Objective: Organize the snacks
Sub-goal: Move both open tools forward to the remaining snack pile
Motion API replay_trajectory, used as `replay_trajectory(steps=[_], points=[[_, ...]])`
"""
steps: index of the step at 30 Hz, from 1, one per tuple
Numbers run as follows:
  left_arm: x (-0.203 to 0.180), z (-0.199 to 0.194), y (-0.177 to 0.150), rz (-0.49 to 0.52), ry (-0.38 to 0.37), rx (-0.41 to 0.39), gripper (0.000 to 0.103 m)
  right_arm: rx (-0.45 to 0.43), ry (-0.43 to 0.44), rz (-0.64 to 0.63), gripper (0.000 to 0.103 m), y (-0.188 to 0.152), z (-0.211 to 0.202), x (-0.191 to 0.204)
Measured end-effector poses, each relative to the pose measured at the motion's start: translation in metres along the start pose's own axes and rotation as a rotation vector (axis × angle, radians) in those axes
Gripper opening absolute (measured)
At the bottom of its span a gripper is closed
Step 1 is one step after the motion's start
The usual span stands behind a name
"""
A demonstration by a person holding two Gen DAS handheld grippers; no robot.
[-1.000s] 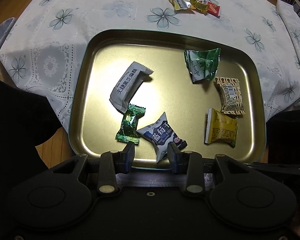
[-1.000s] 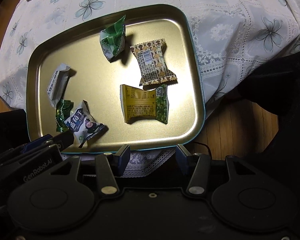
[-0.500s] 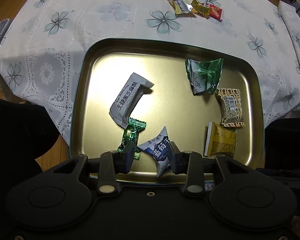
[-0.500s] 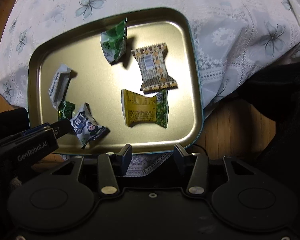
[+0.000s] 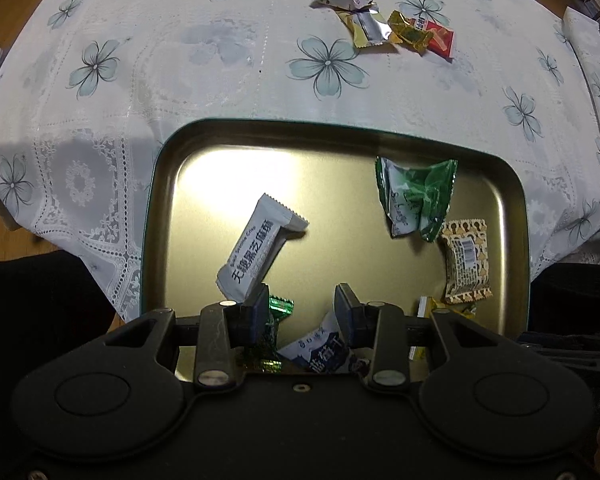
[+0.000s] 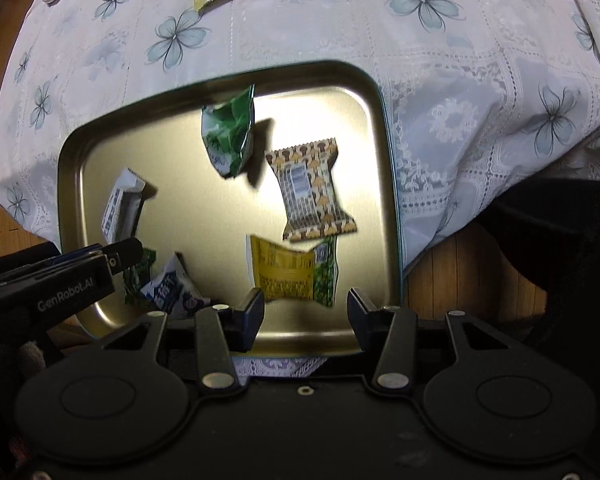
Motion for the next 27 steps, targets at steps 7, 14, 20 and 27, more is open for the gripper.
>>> replay_trajectory(steps=[7,14,20,27], points=[[0.0,0.004,0.036,0.012,0.014,-0.013,0.046,-0.014,0.005,-0.004,0.049,0.044,-0.006,0.002],[-0.005,0.013,0.077,0.023,0.035,-0.03,0.046,-0.046,-0.015,0.013,0.049,0.106,-0.007,0.007],[-0.015,0.023,0.117,0.032,0.04,-0.031,0.046,-0.063,-0.009,0.057,0.049,0.166,-0.006,0.005],[-0.023,0.03,0.164,0.039,0.051,-0.06,0.046,-0.098,-0.037,0.1,0.049,0.223,-0.005,0.006]])
Point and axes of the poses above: each gripper's, at about its wrist camera, not at the fingertips, and z roughly the way its jaws point, x to its left, y to its top, the point moved 1 cm from there along z, roughly the way its jaws point
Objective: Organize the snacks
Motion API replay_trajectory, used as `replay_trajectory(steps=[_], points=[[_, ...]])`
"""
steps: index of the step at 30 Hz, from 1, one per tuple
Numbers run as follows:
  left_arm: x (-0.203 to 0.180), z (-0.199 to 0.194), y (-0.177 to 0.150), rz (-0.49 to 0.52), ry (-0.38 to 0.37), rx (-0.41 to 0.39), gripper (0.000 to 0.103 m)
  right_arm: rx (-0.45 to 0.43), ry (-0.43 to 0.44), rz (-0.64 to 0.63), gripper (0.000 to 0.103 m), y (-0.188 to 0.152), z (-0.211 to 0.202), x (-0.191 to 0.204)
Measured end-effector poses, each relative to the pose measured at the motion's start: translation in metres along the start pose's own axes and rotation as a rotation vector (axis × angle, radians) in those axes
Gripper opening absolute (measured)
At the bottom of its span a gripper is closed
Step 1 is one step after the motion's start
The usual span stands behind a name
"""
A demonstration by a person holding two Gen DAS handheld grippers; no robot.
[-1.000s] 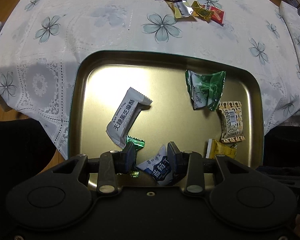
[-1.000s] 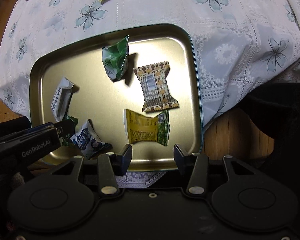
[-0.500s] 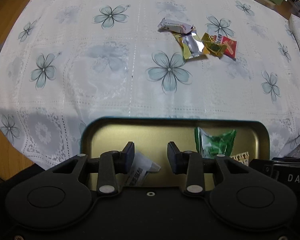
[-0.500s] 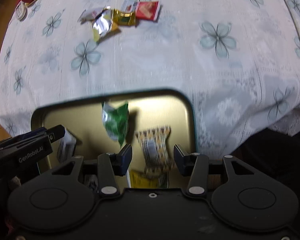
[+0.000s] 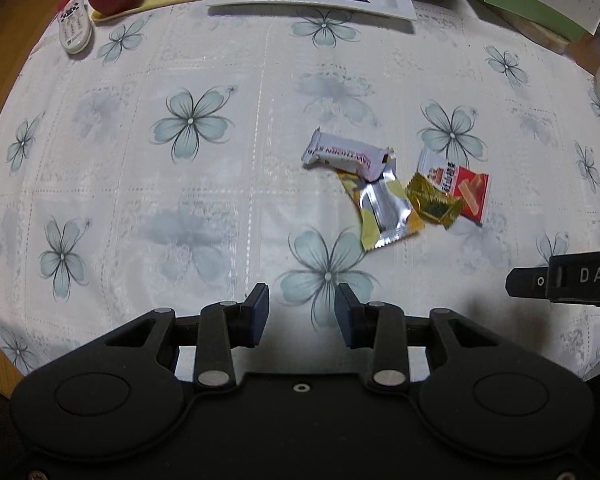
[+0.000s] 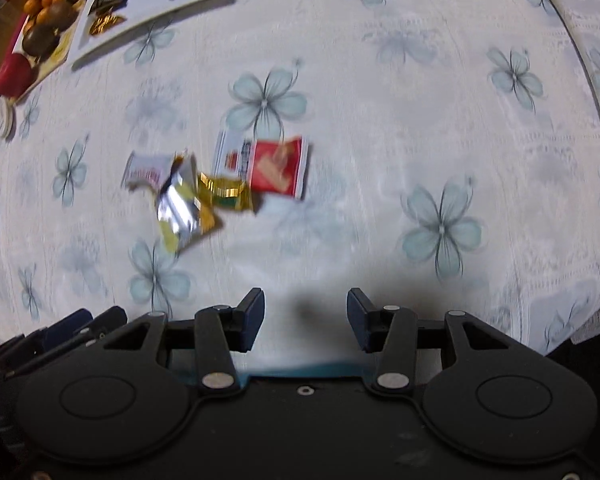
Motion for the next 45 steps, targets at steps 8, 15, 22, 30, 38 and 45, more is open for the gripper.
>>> replay_trajectory(steps=[8,15,22,30,38,45], points=[[-0.003,0.019,0.052,-0.047,-0.007,-0.05,0.046,-0.007,-0.031,0.026,0.048,0.038,0.02,0.008],[-0.002,0.045,0.089,-0.112,-0.029,-0.06,0.046,-0.018,-0.021,0.049,0.046,0.049,0.028,0.009],[-0.011,0.065,0.106,-0.106,0.027,-0.043,0.046,-0.03,0.007,0.075,0.046,0.056,0.026,0.008],[-0.005,0.075,0.1,-0.096,0.065,0.025,0.046,-0.021,0.02,0.112,0.046,0.065,0.031,0.006],[-0.001,0.071,0.074,-0.05,0.047,0.085,0.047,-0.011,0.031,0.218,0.046,0.084,0.039,-0.003],[0.01,0.067,0.05,-0.026,-0.003,0.149,0.048,0.009,0.019,0.262,0.046,0.098,0.054,0.004]])
Point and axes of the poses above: each gripper's, at about its wrist camera, not at the fingertips, and z roughly the way its jaws point, x to its left, y to its top, the point moved 1 cm from there along z, roughly the way its jaws point
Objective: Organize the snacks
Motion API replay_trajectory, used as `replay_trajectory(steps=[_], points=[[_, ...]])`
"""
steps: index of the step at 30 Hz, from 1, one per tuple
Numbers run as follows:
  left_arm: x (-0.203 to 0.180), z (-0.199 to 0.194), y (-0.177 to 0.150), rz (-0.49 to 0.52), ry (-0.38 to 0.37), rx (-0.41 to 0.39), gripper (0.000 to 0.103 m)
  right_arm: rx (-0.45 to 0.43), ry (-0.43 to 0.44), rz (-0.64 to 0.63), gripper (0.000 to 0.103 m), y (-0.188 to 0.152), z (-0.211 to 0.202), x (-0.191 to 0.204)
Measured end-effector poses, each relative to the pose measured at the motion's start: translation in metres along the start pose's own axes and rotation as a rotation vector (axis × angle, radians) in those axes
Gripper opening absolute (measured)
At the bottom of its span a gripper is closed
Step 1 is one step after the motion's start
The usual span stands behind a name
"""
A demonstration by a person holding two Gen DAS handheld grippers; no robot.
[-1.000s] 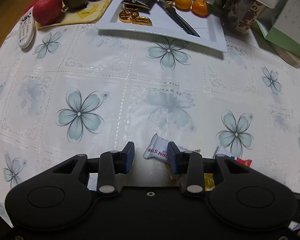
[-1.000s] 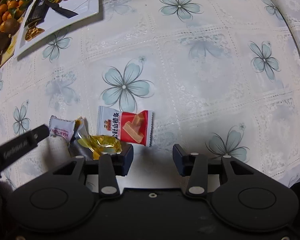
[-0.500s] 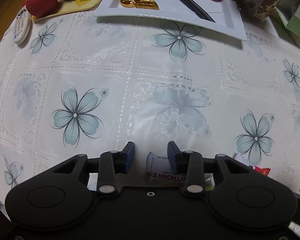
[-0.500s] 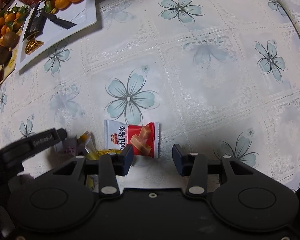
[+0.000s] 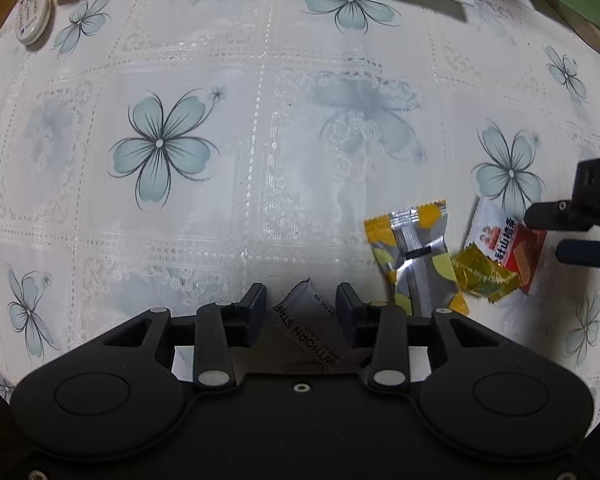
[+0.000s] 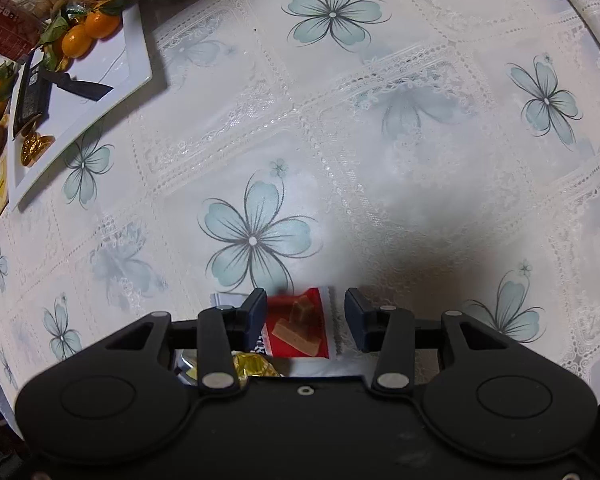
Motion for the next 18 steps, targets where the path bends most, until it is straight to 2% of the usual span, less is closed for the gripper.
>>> replay_trajectory(steps=[6,12,18], points=[[0.015,-0.007,-0.009,-0.009,-0.024,0.007,0.047,0.001,-0.039,-0.025,0.045,0.0,0.009,0.01],[0.038,-0.02,-0.003,-0.026,-0.008,-0.044,0.048,0.004,-0.055,-0.067,0.045,-0.008,0.008,0.012],[0.038,-0.021,-0.008,-0.032,0.004,-0.039,0.047,0.068,-0.045,-0.139,0.045,-0.023,0.009,0.007]])
Point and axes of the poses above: each gripper's, at about its wrist camera, not at the fingertips, and z roughly the way its jaws point, x to its left, y to its top, the point moved 1 cm from there along z, roughly the way its jaws point
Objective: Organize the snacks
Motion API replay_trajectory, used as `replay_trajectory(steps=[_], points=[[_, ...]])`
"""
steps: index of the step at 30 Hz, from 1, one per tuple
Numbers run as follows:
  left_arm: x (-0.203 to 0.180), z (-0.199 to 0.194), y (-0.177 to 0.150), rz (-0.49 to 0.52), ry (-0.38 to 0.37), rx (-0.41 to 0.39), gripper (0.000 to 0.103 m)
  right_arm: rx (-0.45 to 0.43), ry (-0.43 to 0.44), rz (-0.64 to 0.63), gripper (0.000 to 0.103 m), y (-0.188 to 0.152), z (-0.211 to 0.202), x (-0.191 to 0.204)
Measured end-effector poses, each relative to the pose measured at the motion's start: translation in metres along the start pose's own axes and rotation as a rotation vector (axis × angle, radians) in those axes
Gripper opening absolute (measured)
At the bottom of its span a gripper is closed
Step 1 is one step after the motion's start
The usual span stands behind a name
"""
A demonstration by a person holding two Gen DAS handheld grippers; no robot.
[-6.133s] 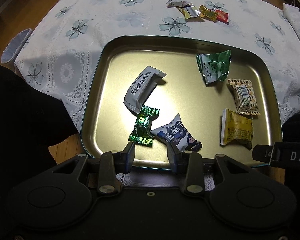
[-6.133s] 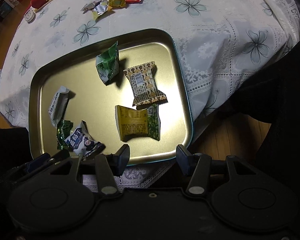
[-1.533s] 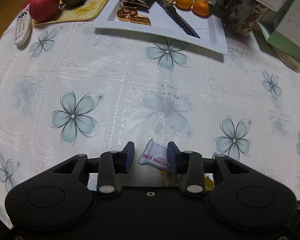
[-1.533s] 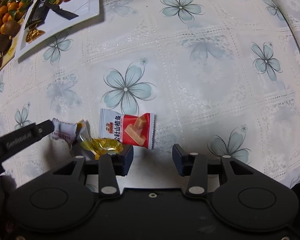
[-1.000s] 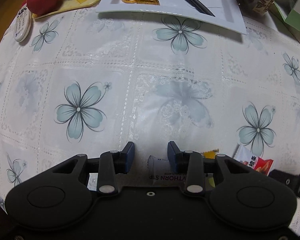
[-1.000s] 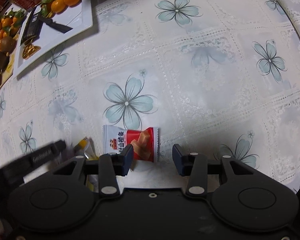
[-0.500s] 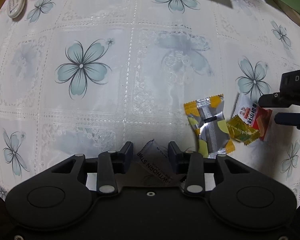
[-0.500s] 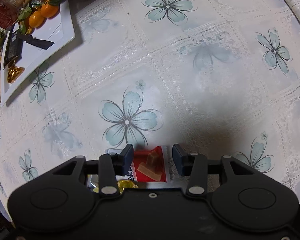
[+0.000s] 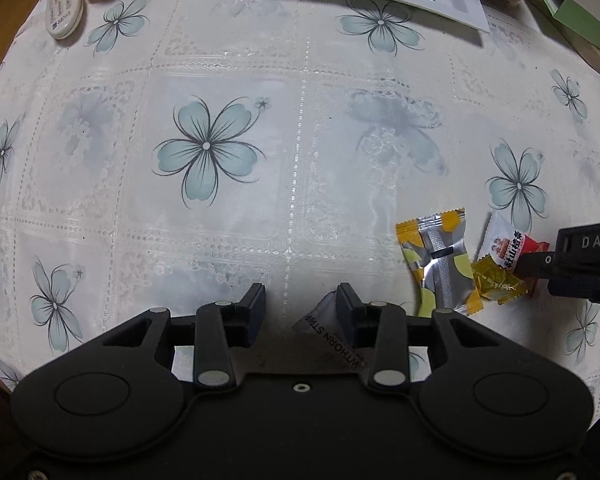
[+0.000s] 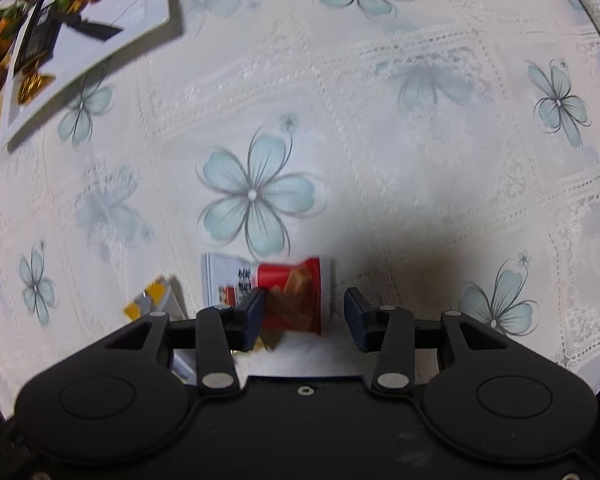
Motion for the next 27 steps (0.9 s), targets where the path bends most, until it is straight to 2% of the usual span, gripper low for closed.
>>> replay_trajectory(steps=[2,8,12,20,23,27], points=[[-0.007,-0.002,0.0,0.004,0.001,0.001,0.047,-0.011,0.003,0.002,0.045,-0.002,-0.002,-0.003],[-0.013,-0.004,-0.004,0.016,-0.013,-0.003,0.048,-0.116,0.021,0.1,0.046,0.011,-0.015,-0.011],[-0.013,-0.002,-0.006,0.019,-0.018,0.008,0.048,-0.078,-0.012,0.125,0.046,0.02,-0.001,-0.009],[-0.003,-0.006,-0.003,-0.012,-0.031,0.001,0.048,-0.116,-0.131,-0.003,0.045,0.007,-0.006,0.005],[-0.003,-0.005,-0.002,-0.019,-0.032,0.003,0.048,-0.09,-0.14,-0.05,0.039,0.002,-0.003,0.003],[-0.006,-0.004,-0.003,-0.011,-0.029,0.008,0.048,0.037,-0.03,-0.058,0.036,-0.002,0.005,-0.007]])
Point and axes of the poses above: each gripper's, at about its wrist camera, not at the fingertips, and z roughly the way its jaws point, x to its left, y to its top, the point moved 1 cm from there along z, roughly the way its jaws point
